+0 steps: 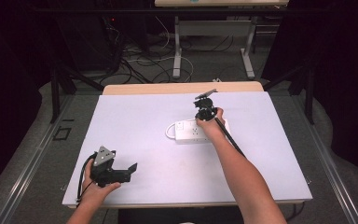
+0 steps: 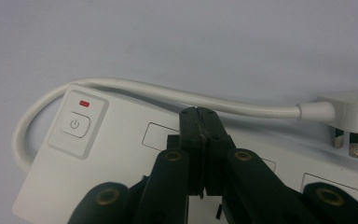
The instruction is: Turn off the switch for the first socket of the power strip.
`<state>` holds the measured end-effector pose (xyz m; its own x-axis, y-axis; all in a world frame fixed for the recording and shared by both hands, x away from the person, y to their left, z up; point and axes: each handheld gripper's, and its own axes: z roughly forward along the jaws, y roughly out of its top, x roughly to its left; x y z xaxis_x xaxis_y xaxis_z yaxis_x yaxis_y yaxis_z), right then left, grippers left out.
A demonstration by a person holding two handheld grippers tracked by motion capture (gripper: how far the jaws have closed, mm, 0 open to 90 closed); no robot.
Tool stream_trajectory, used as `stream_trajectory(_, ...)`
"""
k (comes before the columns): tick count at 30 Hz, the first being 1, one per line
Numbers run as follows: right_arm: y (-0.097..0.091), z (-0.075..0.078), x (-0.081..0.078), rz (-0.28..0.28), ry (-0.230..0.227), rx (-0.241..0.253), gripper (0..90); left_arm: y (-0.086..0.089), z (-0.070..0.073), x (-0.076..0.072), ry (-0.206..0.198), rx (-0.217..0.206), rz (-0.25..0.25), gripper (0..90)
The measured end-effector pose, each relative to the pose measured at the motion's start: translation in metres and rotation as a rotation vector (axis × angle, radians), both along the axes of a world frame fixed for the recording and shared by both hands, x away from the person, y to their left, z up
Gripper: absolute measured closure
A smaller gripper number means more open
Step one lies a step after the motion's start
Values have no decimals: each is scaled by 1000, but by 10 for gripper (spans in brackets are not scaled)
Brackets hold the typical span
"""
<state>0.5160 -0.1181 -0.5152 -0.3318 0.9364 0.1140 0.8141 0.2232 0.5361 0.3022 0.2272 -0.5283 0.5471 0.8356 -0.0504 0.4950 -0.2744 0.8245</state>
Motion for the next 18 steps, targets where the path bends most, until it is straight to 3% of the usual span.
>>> stream_trajectory(18, 0, -1, -2, -15, 10, 11, 900, 0, 0, 0, 2, 4, -4, 19)
